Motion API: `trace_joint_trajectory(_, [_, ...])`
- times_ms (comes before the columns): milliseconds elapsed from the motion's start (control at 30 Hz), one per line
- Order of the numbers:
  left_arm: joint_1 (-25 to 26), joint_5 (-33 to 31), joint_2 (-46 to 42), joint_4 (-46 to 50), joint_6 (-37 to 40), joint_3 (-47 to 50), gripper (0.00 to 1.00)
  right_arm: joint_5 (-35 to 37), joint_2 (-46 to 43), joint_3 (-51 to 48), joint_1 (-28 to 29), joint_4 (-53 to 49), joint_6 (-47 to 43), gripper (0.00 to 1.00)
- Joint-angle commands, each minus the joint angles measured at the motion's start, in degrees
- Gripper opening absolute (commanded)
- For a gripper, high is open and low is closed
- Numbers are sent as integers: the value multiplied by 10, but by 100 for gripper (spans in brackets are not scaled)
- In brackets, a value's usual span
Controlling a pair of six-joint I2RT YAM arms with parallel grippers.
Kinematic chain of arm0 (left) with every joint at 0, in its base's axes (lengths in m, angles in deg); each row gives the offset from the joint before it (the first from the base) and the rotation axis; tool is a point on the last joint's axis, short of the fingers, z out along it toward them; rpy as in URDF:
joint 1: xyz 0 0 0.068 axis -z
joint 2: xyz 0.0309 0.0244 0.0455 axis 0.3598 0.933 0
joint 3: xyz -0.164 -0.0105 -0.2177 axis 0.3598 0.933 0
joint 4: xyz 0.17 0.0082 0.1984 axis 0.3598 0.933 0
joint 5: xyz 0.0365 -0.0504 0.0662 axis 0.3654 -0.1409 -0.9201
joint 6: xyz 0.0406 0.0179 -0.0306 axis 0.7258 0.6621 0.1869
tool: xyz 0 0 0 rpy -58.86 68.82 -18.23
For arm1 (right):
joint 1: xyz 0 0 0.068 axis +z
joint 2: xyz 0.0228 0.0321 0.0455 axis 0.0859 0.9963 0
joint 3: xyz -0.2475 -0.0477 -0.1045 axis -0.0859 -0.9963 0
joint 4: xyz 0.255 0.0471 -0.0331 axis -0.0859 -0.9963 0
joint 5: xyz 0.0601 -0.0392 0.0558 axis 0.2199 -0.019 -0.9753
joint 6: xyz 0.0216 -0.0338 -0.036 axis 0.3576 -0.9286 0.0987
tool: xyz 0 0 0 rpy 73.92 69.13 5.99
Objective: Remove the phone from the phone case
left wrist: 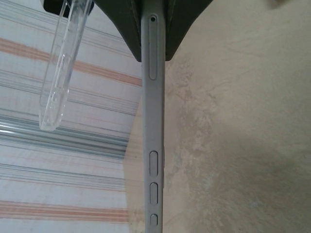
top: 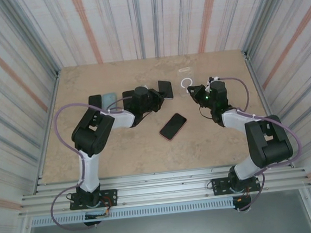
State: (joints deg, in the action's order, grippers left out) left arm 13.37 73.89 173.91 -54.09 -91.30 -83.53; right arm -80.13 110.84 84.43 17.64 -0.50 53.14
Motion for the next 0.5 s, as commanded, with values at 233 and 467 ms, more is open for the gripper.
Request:
trace_joint_trajectory(233, [-6,-10,48,28,31,-66,8,-22,46,-11,-5,50,7,0])
trace_joint_trajectory(467, [-5,-10,69,53,33,-84,11,-28,68,-14,-6,68,12,0])
